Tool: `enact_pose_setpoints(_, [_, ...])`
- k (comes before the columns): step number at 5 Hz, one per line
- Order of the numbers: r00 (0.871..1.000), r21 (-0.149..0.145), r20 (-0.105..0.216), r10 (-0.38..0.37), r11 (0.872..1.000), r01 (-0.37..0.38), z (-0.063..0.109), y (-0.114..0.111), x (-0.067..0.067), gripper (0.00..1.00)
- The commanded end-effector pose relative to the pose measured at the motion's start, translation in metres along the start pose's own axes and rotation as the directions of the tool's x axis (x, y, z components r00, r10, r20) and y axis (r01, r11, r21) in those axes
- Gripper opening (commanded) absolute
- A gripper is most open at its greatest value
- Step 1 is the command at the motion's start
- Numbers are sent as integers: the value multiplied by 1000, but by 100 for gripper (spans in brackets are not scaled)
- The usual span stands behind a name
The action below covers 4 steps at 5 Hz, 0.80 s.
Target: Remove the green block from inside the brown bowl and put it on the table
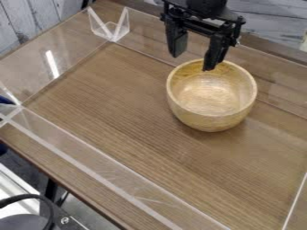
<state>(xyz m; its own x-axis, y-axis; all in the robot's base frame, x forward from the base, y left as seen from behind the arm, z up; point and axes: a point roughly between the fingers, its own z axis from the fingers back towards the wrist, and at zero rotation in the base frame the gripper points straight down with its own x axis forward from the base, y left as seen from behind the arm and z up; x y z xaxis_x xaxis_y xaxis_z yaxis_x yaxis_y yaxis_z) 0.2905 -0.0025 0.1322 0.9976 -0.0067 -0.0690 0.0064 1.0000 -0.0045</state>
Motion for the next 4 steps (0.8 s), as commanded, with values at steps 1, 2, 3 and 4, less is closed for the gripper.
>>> enact_pose_setpoints(1, [1000,1,-7,13,1000,-13,-2,9,-3,100])
enact_pose_setpoints(2, [999,-1,-8,41,999,-41,-6,24,-14,100])
enact_pose_setpoints(3, [996,-5,4,87,996,-87,-10,46,-32,100])
enact_pose_setpoints(4, [989,-8,18,149,989,-149,-12,85,-40,100])
